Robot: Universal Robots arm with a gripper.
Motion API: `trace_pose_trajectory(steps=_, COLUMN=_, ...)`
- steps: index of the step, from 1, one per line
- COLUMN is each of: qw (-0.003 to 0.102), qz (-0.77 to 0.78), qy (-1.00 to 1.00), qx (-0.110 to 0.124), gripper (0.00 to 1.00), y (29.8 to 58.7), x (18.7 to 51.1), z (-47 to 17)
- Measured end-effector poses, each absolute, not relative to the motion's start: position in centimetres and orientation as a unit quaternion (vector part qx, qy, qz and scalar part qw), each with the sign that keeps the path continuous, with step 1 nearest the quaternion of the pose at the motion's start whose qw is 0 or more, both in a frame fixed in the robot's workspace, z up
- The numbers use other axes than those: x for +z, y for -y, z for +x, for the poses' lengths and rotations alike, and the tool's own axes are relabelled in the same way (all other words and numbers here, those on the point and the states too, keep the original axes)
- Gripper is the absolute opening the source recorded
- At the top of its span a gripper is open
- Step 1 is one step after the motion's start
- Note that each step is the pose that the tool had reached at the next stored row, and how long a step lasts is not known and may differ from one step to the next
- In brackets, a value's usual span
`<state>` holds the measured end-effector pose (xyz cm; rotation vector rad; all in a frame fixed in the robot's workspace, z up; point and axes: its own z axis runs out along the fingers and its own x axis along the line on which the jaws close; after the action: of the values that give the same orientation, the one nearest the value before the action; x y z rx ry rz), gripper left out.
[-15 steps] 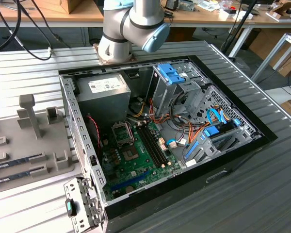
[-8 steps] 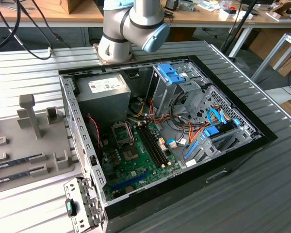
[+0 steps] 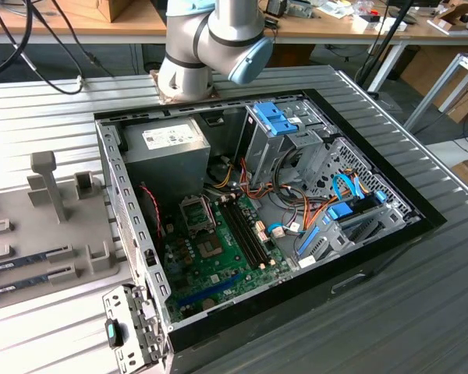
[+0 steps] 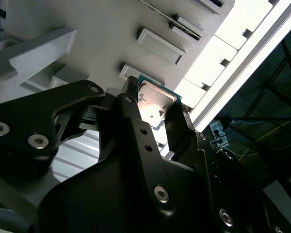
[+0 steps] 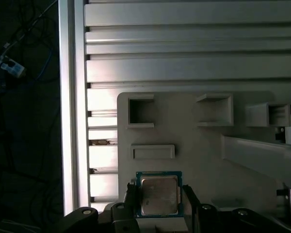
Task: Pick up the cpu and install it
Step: 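Pick up the cpu and move it towards the insertion slot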
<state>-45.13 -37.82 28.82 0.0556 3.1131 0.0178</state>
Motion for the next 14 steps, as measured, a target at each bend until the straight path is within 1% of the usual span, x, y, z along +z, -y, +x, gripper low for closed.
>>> trace_pose_trajectory(steps=14, qw=0.014, qz=0.018, qy=-1.0, qx=0.006, gripper=0.47, y=37.82, x=29.8, z=-45.14)
